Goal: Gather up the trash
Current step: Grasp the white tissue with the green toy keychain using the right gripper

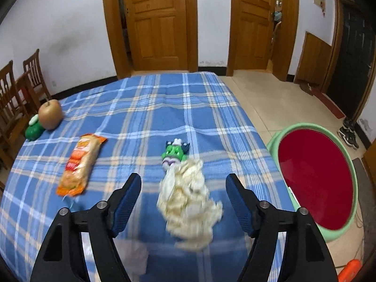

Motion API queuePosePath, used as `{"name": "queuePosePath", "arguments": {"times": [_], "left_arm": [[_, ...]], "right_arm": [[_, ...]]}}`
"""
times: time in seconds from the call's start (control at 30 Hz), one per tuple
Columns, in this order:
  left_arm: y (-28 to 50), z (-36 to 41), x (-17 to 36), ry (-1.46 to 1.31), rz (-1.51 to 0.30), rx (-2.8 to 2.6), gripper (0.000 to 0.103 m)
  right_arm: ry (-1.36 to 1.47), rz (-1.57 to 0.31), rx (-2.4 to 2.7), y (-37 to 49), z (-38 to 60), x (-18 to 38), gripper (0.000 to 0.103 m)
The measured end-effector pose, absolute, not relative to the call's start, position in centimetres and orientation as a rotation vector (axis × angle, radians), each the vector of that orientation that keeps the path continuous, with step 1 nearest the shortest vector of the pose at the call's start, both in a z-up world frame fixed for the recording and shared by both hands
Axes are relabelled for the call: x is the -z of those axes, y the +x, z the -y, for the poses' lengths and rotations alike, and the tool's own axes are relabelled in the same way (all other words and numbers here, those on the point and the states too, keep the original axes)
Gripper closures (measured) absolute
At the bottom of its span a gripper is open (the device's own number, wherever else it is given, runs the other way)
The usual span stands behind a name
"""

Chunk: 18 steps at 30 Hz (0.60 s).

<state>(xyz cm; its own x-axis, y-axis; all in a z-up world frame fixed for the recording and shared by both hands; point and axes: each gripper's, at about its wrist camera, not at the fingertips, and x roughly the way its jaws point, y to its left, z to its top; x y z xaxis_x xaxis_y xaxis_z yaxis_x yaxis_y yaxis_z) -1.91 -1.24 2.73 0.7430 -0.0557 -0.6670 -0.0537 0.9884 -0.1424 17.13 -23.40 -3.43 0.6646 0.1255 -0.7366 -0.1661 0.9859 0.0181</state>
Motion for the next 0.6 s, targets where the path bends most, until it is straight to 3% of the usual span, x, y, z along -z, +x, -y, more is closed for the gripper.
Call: {"name": "queuePosePath", "arguments": {"times": [0.27, 0.33, 0.37, 0.4, 0.6], "left_arm": [[-1.5, 1.1, -1.9, -0.186, -0.754, 0.014, 0.032], [-1.4, 1.0, -1.9, -0.194, -0.754, 0.012, 0.032], [-1.3, 0.9, -1.9, -0.198, -0.753, 0.011, 0.032], [-1.2, 0.9, -1.8, -0.203, -0.754, 0.01, 0.032], [-1.0, 1.0, -1.4, -0.22, -0.765, 0.026, 0.032]], "right_arm": [[-0.092, -0.916, -0.172, 20.4, 21.6, 6.1, 0.025], [-0.083, -0.899, -0.174, 20.2, 21.7, 5.9, 0.047], [-0.074, -0.895, -0.172, 20.2, 21.8, 5.7, 0.073], [-0.055, -0.893, -0.179, 20.2, 22.0, 5.7, 0.081], [0.035, -0.889, -0.244, 20.5, 23.4, 5.3, 0.084]]}}
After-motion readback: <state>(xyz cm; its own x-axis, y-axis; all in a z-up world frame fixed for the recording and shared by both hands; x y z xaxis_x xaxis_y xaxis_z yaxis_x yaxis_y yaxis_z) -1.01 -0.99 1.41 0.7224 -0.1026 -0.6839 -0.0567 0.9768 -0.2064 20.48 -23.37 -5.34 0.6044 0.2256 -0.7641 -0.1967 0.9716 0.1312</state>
